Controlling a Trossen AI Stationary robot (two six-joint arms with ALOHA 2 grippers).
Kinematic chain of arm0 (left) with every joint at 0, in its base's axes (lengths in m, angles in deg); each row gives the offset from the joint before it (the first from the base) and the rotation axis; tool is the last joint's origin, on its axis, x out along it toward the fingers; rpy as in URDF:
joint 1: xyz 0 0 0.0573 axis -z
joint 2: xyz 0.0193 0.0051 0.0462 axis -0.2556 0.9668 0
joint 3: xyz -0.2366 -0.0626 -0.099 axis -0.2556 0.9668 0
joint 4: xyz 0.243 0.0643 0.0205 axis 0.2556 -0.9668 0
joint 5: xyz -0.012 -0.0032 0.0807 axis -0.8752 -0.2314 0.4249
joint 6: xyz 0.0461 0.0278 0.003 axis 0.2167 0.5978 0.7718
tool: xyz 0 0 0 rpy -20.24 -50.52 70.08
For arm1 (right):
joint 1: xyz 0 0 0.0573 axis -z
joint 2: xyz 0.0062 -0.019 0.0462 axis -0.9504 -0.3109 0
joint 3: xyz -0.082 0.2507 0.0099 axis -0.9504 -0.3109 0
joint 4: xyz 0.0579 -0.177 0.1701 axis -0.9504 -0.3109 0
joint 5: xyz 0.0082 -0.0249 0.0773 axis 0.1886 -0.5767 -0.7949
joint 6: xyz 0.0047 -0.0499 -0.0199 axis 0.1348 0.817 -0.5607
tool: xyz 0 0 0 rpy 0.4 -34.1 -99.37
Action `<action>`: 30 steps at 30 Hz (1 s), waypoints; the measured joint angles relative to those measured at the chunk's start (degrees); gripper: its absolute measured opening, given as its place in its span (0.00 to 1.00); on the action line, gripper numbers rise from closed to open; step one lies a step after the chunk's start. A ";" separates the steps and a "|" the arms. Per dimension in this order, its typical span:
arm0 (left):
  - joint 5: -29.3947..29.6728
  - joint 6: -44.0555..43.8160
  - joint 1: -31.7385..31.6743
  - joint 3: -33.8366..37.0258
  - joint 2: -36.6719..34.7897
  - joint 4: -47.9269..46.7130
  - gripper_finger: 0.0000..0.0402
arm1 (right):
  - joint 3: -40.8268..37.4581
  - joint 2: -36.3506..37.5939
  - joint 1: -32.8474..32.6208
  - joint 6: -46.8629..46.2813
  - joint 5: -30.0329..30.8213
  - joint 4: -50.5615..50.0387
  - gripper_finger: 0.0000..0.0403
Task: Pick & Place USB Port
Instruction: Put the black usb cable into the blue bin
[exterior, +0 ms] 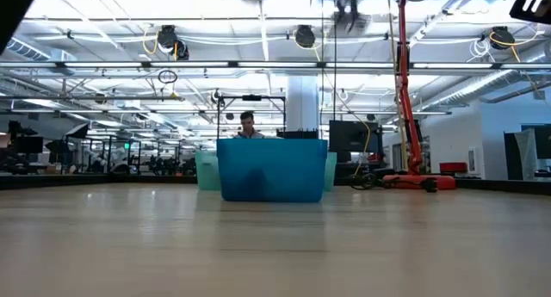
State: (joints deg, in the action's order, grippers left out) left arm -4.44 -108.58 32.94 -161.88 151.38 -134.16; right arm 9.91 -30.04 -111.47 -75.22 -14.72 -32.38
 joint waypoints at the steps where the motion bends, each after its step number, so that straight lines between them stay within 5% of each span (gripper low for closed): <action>1: -0.12 -0.09 -1.21 0.16 0.09 -2.29 0.01 | 0.00 0.00 -0.03 0.26 0.05 0.38 0.25; 6: -8.18 5.58 -6.30 1.22 2.89 -3.39 0.01 | 0.00 -0.07 -0.03 1.49 0.03 2.68 0.25; 21: -11.68 6.26 -11.98 4.05 1.24 -15.81 0.01 | 0.00 -0.09 -1.52 1.74 0.00 3.77 0.25; 30: -19.03 5.59 -12.53 14.49 1.08 -9.34 0.00 | 0.00 -0.09 -1.52 2.76 0.14 4.23 0.25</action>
State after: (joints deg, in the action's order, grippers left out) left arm -23.47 -102.99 20.41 -147.39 152.46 -143.50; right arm 9.91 -30.13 -112.99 -72.46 -14.58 -28.15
